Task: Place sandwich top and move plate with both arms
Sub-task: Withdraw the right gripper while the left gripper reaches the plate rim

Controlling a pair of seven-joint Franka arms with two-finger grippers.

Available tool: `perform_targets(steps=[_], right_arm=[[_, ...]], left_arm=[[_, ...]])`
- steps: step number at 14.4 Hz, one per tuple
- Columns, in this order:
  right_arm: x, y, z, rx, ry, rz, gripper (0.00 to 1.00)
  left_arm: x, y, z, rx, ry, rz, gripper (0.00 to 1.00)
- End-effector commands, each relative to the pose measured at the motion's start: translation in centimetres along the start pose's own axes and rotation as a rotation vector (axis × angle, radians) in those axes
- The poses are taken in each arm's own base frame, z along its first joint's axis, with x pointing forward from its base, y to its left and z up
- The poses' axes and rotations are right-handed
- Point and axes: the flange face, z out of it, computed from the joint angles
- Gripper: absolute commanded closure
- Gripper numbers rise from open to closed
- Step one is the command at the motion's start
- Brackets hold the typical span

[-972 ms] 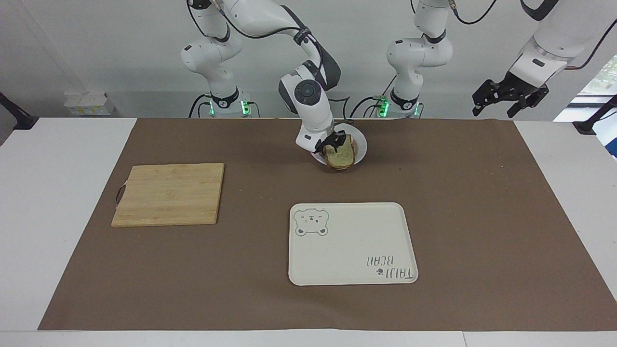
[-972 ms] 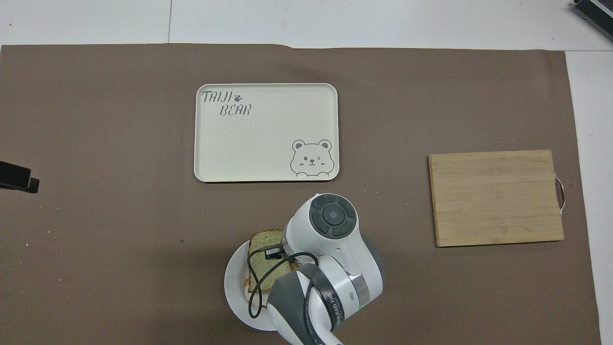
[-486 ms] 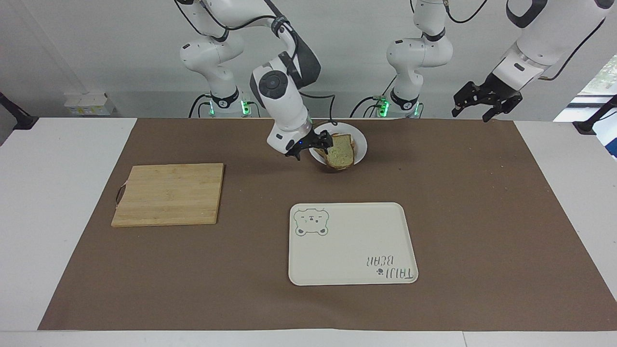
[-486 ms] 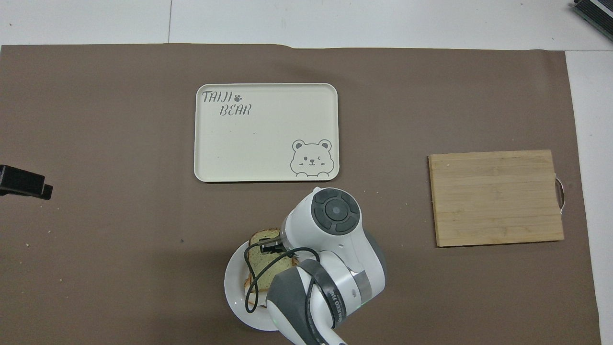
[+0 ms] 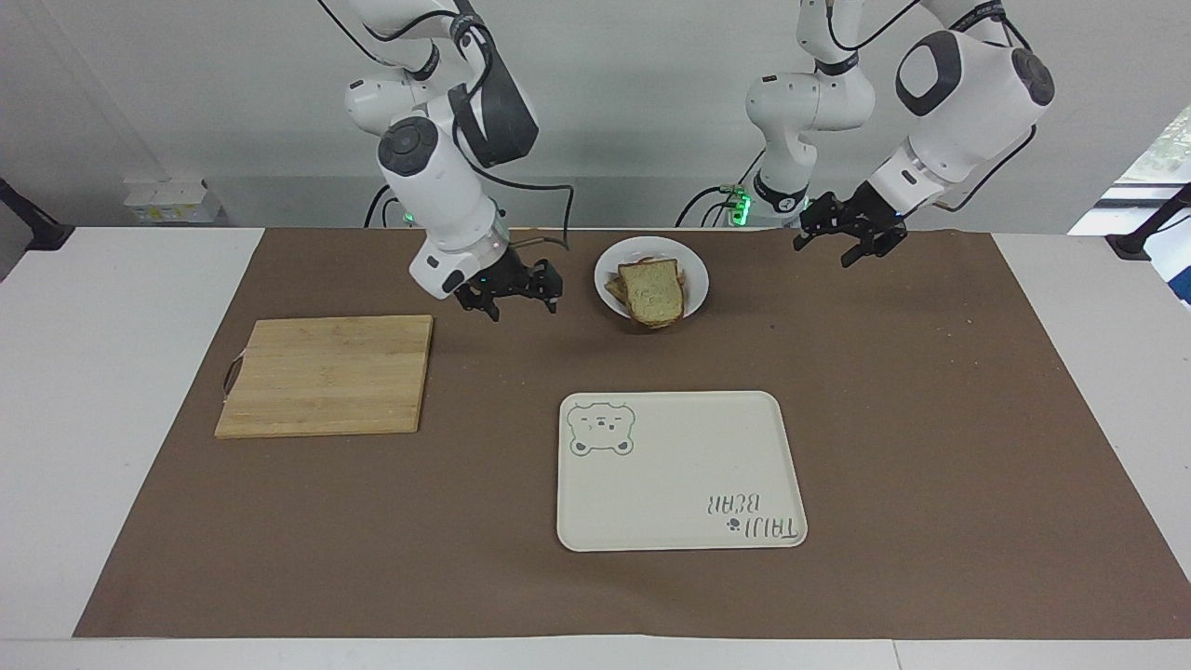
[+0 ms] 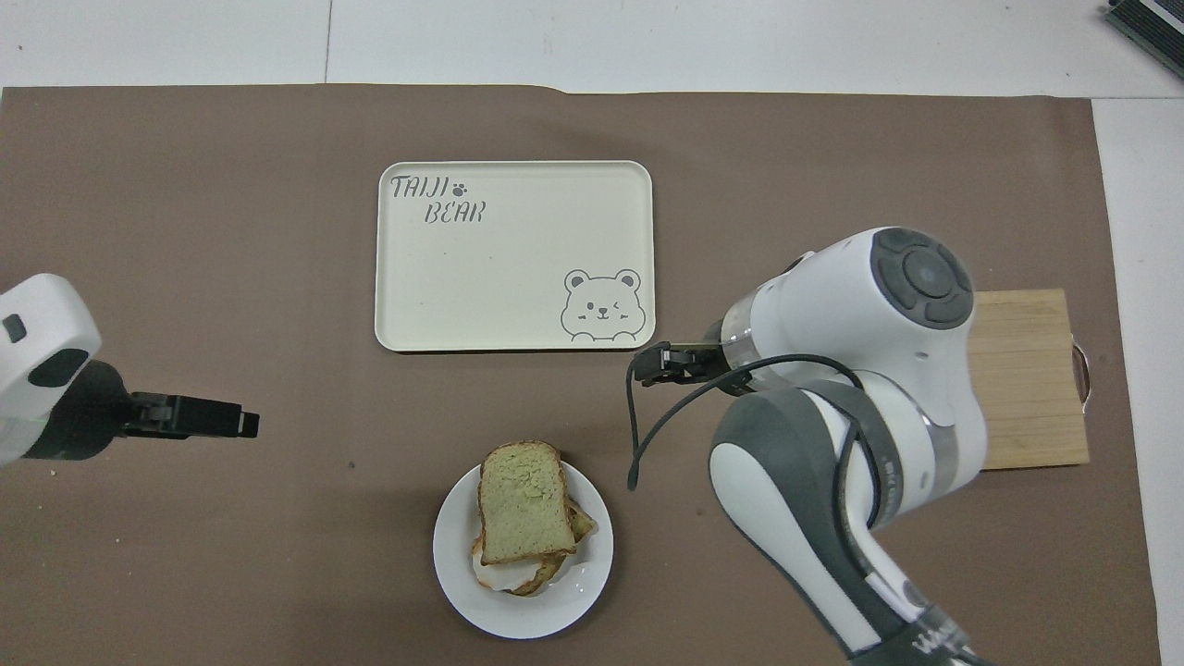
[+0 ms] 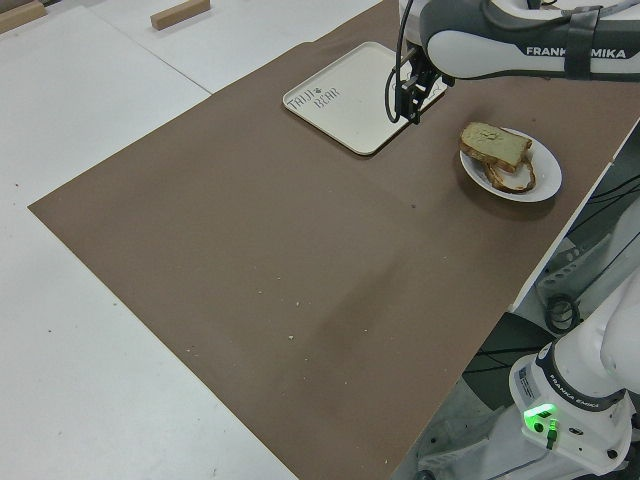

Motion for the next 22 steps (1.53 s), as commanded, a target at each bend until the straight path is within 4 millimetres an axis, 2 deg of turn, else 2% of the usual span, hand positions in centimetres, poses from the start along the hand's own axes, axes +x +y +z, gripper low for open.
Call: perform_targets(steps=[1,5,7,11,12,13,14,16,18,20,22], right_arm=[[0.9,3.3,-3.8,-0.034,0.042,-0.038,0.0],[1.0,5.5,-9.4,-0.216,0.165,-0.087,0.0],[0.9,6.9,-10.9,-0.232,0.183,-0.068,0.0],[-1.0,7.5,-11.7,-0.226,0.103,-0.032,0.0],[-1.5,8.5,-12.1,-0.231,0.079,-0.013,0.0],[-1.8,9.9,-12.3,-0.235,0.045,0.016,0.0],[-2.3,11.2,-12.5,-0.236,0.014,0.043,0.0],[-2.7,14.1,-13.0,-0.236,-0.029,0.095,0.0],[-2.8,16.8,-13.7,-0.231,-0.029,0.146,0.0],[-2.8,17.9,-14.0,-0.229,-0.022,0.164,0.0],[-2.6,19.4,-14.6,-0.228,-0.002,0.192,0.0]], left_arm=[[-2.4,-1.1,3.5,-0.075,0.042,0.027,0.0],[-3.5,-3.3,7.8,-0.153,0.082,0.013,0.0],[-4.5,-3.7,10.5,-0.197,0.082,0.013,0.0],[-6.7,-4.6,14.9,-0.288,0.072,0.009,0.0],[-7.2,-4.9,15.8,-0.302,0.057,0.004,0.0],[-7.6,-5.0,16.8,-0.301,0.036,0.004,0.07],[-7.8,-4.6,17.7,-0.306,0.016,0.004,0.09],[-7.7,-4.2,17.7,-0.349,0.037,-0.035,0.1],[-7.9,-3.6,19.7,-0.365,0.002,-0.053,0.17],[-8.0,-3.4,20.3,-0.356,-0.003,-0.056,0.2],[-8.9,-2.7,21.4,-0.405,-0.004,-0.101,0.34]])
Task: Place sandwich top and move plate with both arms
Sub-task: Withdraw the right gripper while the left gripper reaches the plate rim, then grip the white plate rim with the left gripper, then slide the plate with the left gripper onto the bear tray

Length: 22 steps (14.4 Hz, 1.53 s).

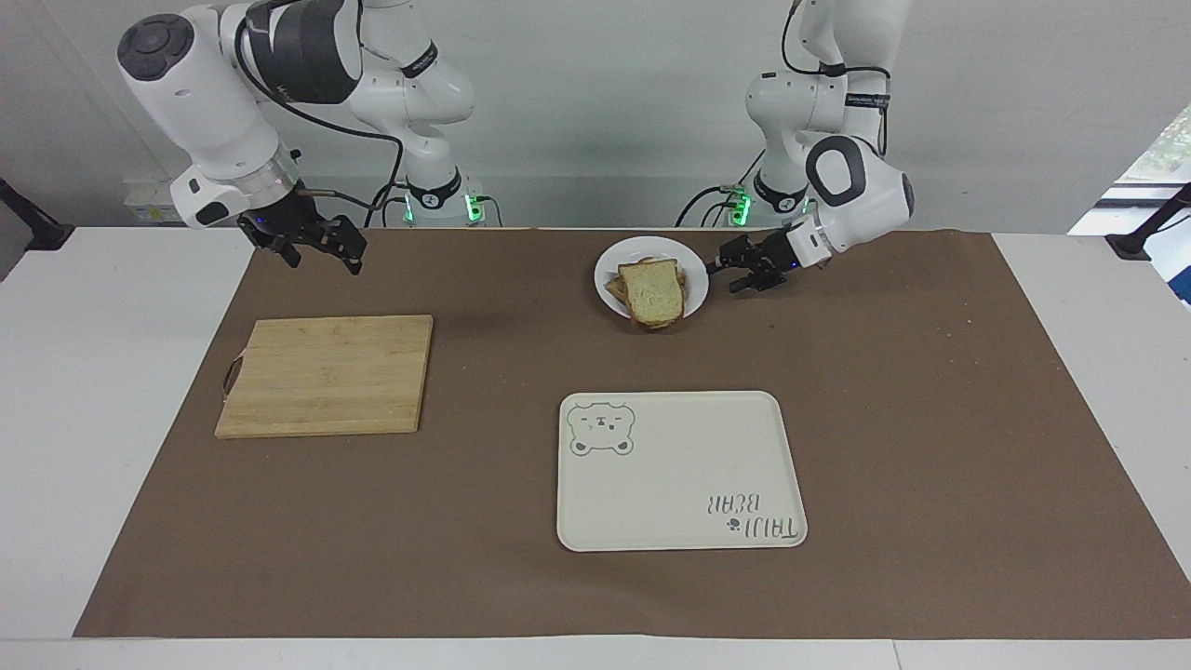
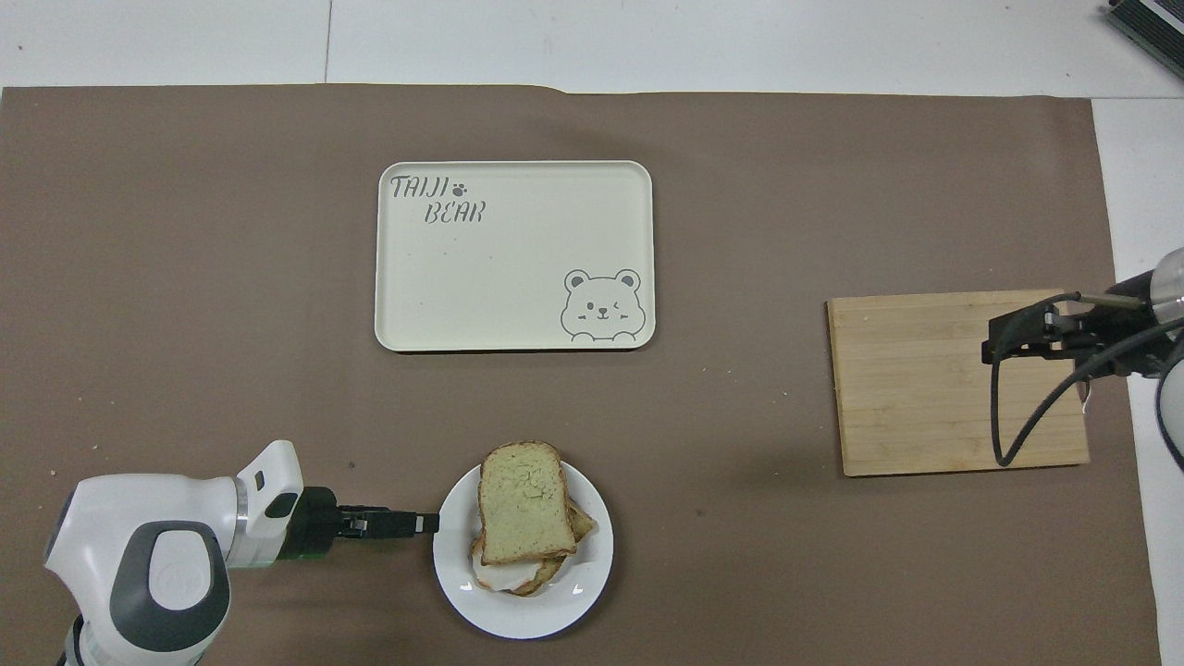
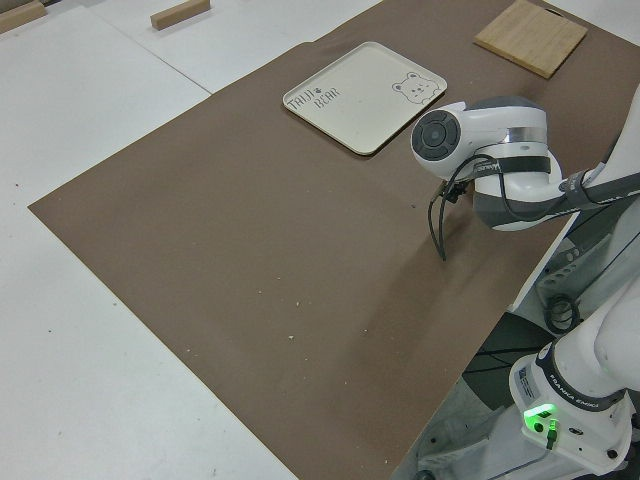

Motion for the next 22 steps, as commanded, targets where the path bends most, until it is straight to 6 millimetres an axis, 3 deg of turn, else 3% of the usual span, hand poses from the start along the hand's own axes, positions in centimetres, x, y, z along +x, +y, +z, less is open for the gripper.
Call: perform_targets(steps=[1,3,7,8,9,10,13,15,18,22], right_arm=[[0.3,1.9,-0.5,-0.004,0.025,0.022,0.0],[0.7,1.7,-1.0,-0.013,0.065,-0.031,0.0],[0.5,1.4,-4.7,-0.02,0.137,-0.09,0.0],[0.4,1.2,-5.8,-0.033,0.154,-0.103,0.0],[0.3,1.1,-6.2,-0.076,0.166,-0.112,0.0],[0.2,1.0,-6.5,-0.097,0.172,-0.118,0.0],[-0.4,0.4,-6.9,-0.081,0.177,-0.094,0.0],[-0.7,-1.0,-7.0,-0.08,0.182,-0.083,0.0],[-0.8,-1.5,-7.1,-0.052,0.181,-0.085,0.0],[-0.8,-1.6,-8.3,-0.034,0.157,-0.088,0.0]], left_arm=[[-1.3,0.3,2.0,-0.015,0.008,-0.009,0.38],[-2.0,-0.3,2.8,0.008,0.004,-0.018,0.47],[-2.8,-0.9,3.2,0.02,-0.003,-0.028,0.58],[-3.0,-1.0,3.3,0.02,-0.004,-0.029,0.68],[-3.2,-1.1,3.4,0.021,-0.007,-0.028,0.96],[-3.5,-0.7,3.9,0.033,-0.014,-0.014,1.0],[-3.6,-0.6,4.4,0.053,-0.014,-0.011,1.0],[-3.1,-0.7,4.0,0.043,-0.007,-0.023,1.0],[-1.5,-0.9,1.4,-0.016,0.037,-0.064,1.0],[2.5,1.6,-1.6,-0.05,0.104,-0.02,1.0]])
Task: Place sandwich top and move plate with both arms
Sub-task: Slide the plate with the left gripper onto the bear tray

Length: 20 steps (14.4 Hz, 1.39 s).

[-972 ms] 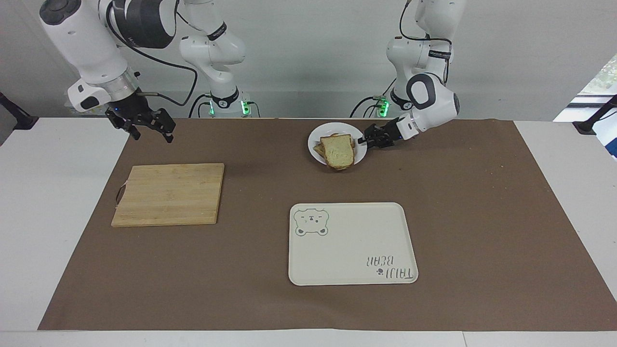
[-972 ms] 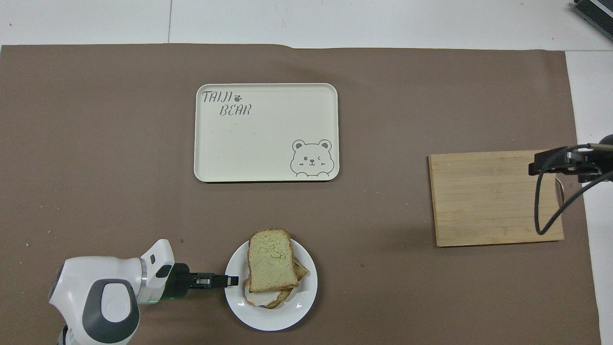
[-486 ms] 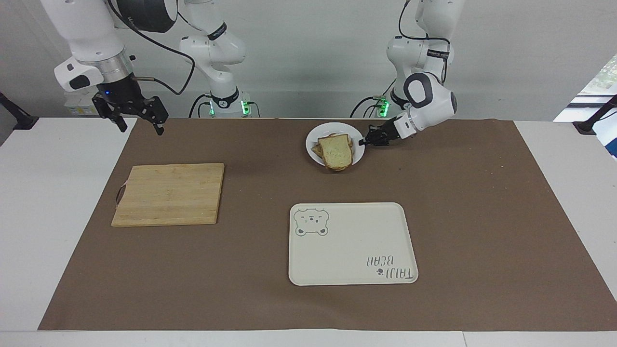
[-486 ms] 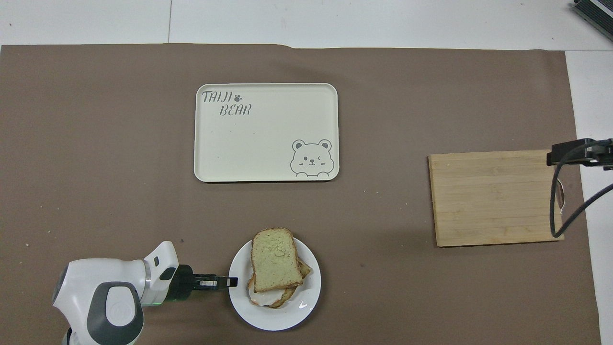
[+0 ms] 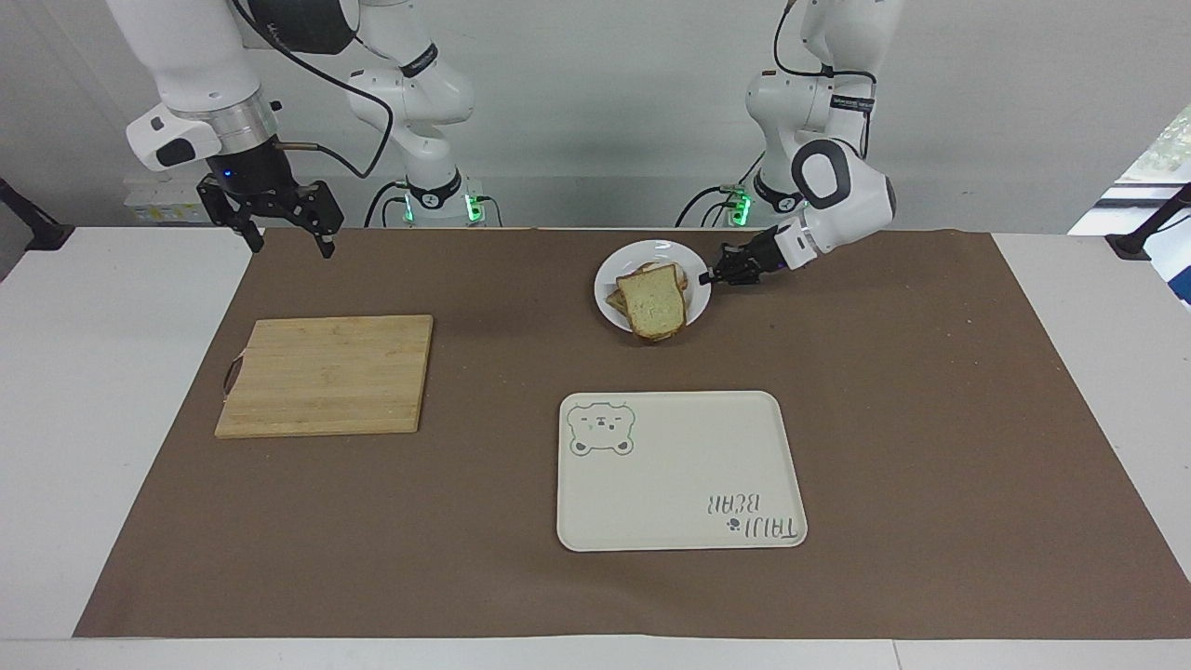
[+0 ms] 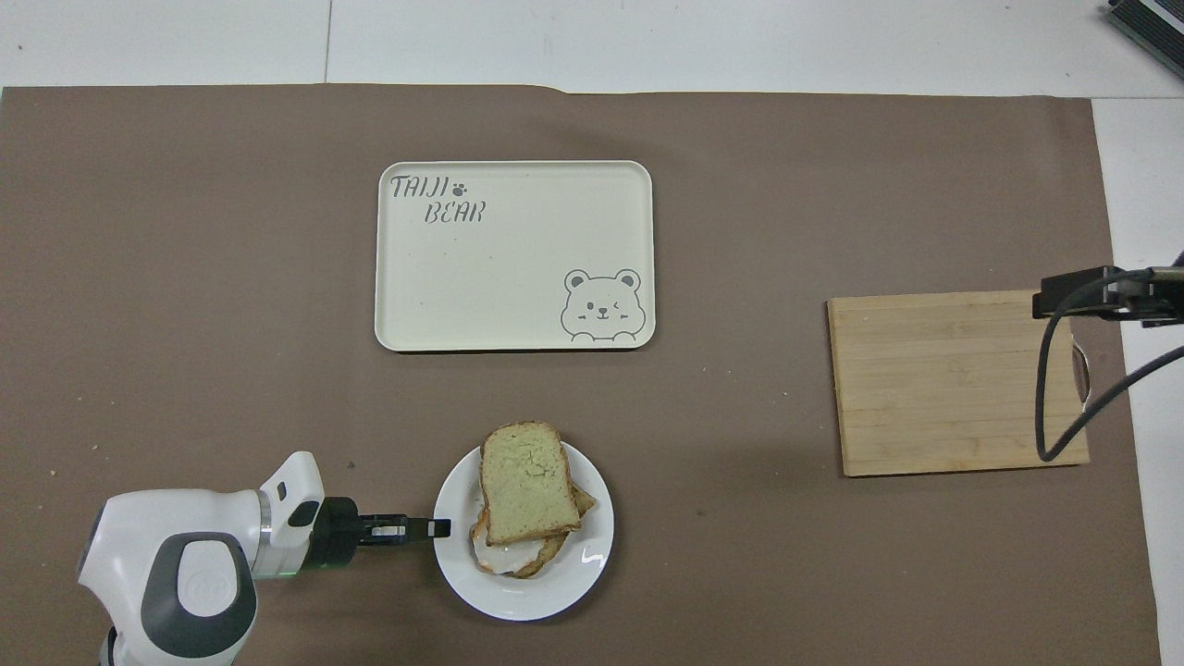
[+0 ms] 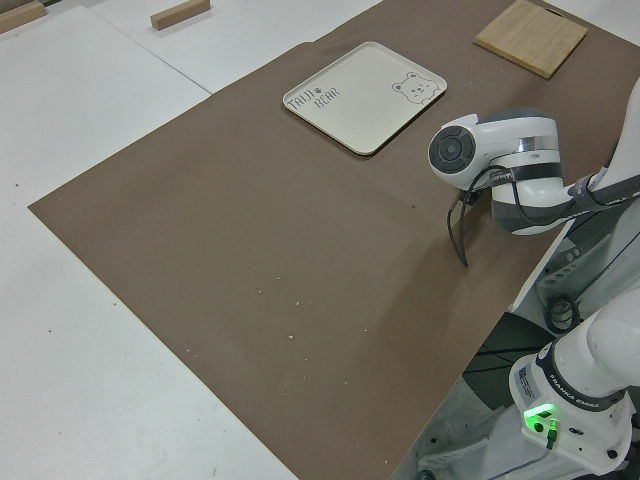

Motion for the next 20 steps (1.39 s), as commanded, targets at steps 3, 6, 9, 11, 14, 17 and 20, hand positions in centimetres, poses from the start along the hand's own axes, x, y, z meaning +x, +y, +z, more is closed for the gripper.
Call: perform_targets(steps=[3,6,9,11,14,17,20], right_arm=[[0.0,-0.1,-1.3,0.026,-0.039,0.01,0.0],[-0.1,0.1,-1.2,0.015,-0.041,0.003,0.0],[-0.2,0.1,-1.0,0.017,-0.044,-0.017,0.0],[-0.3,-0.1,-1.1,0.019,-0.044,-0.022,0.0],[-0.4,-0.3,-1.0,0.018,-0.054,-0.031,0.0],[-0.3,0.3,-0.9,0.019,-0.054,-0.02,0.0],[-0.3,0.4,-0.9,0.018,-0.049,-0.02,0.0]], left_arm=[[7.2,1.7,-3.0,-0.027,0.087,0.01,1.0],[11.3,3.0,-3.8,-0.02,0.134,0.03,1.0],[15.1,4.6,-4.0,0.014,0.212,0.0,1.0],[17.2,5.2,-4.1,0.031,0.266,-0.025,1.0],[20.9,5.6,-4.0,0.045,0.329,-0.066,1.0],[23.7,6.2,-0.9,0.068,0.354,-0.1,1.0],[23.8,4.6,2.5,0.109,0.342,-0.11,1.0]])
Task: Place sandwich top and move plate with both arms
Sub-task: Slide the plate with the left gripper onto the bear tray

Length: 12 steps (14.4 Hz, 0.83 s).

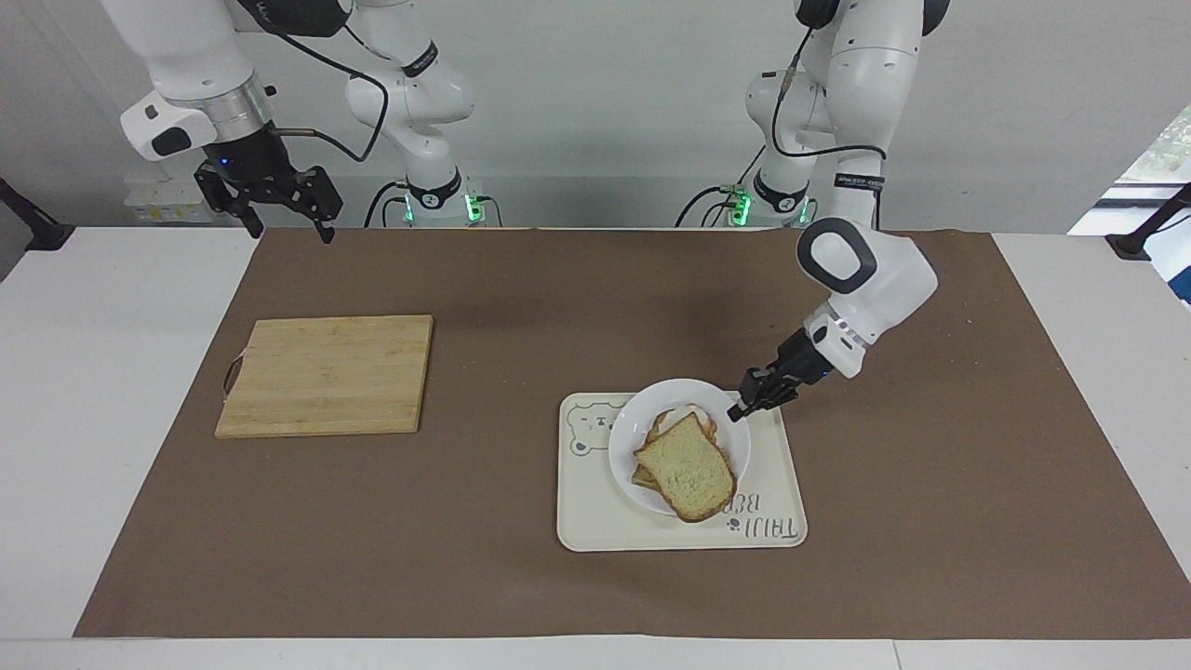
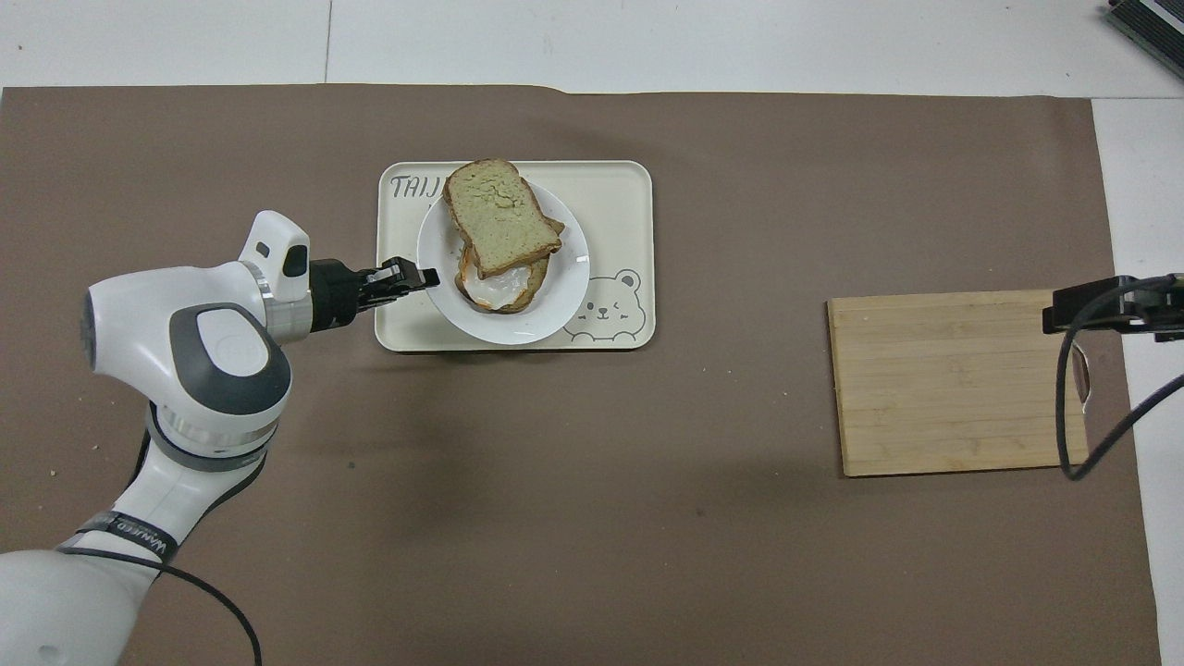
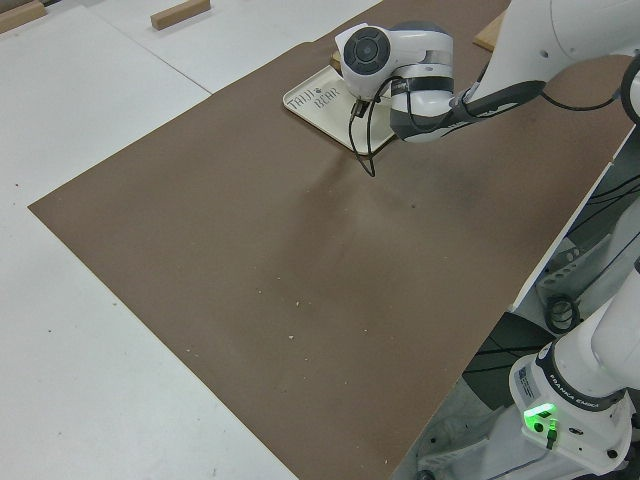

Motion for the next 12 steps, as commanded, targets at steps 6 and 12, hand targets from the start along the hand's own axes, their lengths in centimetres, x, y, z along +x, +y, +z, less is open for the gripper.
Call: perform_targets(steps=[6,12], right_arm=[[0.0,0.6,0.3,0.007,-0.01,-0.007,0.0],[-0.3,0.8,0.1,0.005,-0.012,-0.004,0.0]], left_arm=[[2.2,2.3,0.1,0.081,0.016,0.151,0.0],[5.9,3.5,-9.9,0.214,0.026,0.352,0.0]])
